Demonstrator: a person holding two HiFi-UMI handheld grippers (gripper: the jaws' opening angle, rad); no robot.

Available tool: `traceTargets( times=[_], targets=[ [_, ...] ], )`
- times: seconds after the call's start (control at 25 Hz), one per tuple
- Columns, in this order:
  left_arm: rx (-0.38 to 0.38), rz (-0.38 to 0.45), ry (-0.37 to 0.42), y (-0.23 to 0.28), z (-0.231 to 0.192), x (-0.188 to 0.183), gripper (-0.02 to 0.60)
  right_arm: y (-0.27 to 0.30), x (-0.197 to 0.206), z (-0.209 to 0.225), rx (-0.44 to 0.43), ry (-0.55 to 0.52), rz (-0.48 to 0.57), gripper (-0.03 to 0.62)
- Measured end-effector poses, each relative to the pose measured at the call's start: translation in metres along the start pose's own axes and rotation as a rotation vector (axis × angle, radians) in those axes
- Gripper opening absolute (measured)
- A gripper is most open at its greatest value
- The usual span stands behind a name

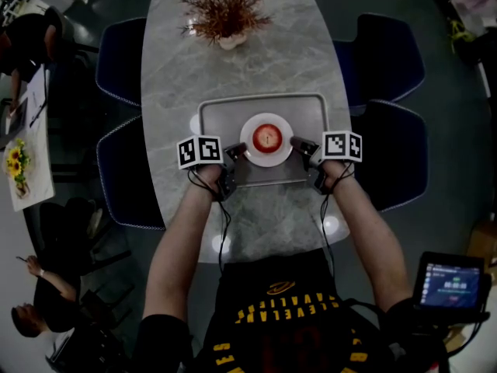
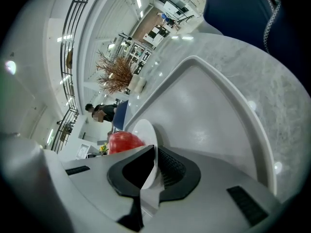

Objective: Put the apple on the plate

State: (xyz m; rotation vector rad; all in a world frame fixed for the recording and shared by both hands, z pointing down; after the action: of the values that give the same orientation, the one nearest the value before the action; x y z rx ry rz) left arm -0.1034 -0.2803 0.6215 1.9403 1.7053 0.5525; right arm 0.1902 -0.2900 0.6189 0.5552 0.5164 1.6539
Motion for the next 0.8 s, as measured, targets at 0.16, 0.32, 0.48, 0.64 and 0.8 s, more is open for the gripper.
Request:
traceTargets(
  times=[0.16,0.32,0.48,0.64,0.8],
  targets=[
    [-0.037,0.004,0.004,0.001,-0.001,0.000,0.021,0.003,0.002,0.001,0.012,0.005,-0.012,0.031],
    [-0.056,0.001,0.003,0.002,0.002,-0.001,0.021,0.004,0.002,0.002,0.028,0.009,-0.015,0.031],
    [-0.074,-0.003,0.009,0.001,0.004,-0.002,0.022,0.005,0.001,0.002,0.038,0.010,-0.025,0.031],
    [-0.106,0.000,0.017,0.000,0.007,-0.002,0.025,0.006,0.000,-0.001,0.051,-0.006,-0.030,0.031],
    [-0.173,0.002,0.051,0.002,0.010,-0.002,0.041,0.007,0.000,-0.003,0.101,-0.050,-0.033,0.031]
  ],
)
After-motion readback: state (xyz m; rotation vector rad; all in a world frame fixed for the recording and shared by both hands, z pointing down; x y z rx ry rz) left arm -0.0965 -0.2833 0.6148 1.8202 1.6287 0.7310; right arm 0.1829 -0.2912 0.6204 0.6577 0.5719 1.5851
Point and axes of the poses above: the fingertips, and each gripper's own axes: y forward along the fingers, z to its right, x out of its underside, the point moved 10 cm from there along -y, backward along the fingers, and after that the axes turned 12 degrees about -z, right-handed, at the moved point
